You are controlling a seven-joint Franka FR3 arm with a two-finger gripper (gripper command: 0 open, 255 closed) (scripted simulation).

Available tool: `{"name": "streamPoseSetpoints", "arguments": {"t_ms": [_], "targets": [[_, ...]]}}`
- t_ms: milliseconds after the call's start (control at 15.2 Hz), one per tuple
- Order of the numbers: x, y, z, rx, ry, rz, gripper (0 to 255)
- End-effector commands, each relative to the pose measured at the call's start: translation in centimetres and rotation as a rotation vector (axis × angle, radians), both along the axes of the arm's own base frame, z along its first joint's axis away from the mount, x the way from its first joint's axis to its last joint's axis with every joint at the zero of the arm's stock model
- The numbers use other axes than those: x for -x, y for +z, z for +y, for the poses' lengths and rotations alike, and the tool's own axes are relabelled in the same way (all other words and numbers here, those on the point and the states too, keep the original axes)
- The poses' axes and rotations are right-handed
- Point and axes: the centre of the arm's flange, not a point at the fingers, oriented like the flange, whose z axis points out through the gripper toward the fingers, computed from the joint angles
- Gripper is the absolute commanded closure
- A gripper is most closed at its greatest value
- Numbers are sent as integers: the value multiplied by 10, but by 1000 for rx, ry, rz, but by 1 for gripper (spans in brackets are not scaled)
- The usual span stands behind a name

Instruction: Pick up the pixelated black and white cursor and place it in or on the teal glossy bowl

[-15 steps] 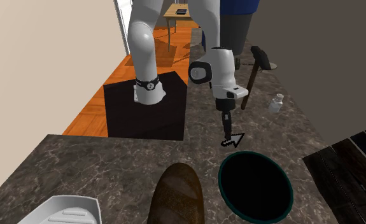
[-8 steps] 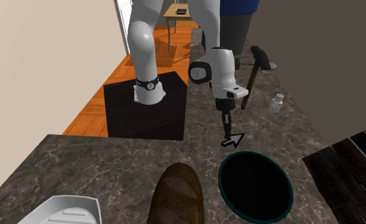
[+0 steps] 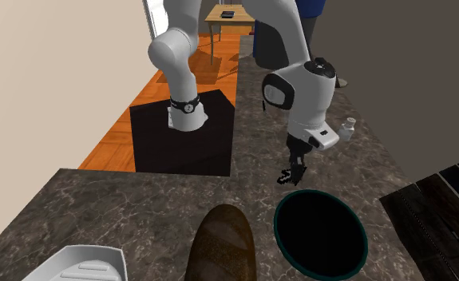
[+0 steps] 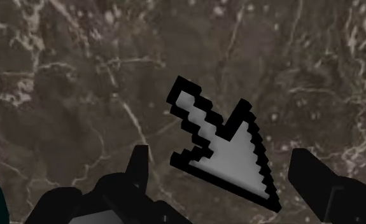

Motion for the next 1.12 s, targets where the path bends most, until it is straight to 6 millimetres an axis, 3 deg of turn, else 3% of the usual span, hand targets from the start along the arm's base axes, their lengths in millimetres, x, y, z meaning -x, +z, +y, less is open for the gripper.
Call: {"name": "streamPoseSetpoints", "arguments": {"t_ms": [0,264,792,858,1056], "targets": [[-1,-8,-1,2,2,54,0],[-1,-27,-1,2,2,54,0],[-1,-27,-1,2,2,54,0],[-1,-27,-1,2,2,54,255],[-2,-27,-1,3,2,54,255]]}}
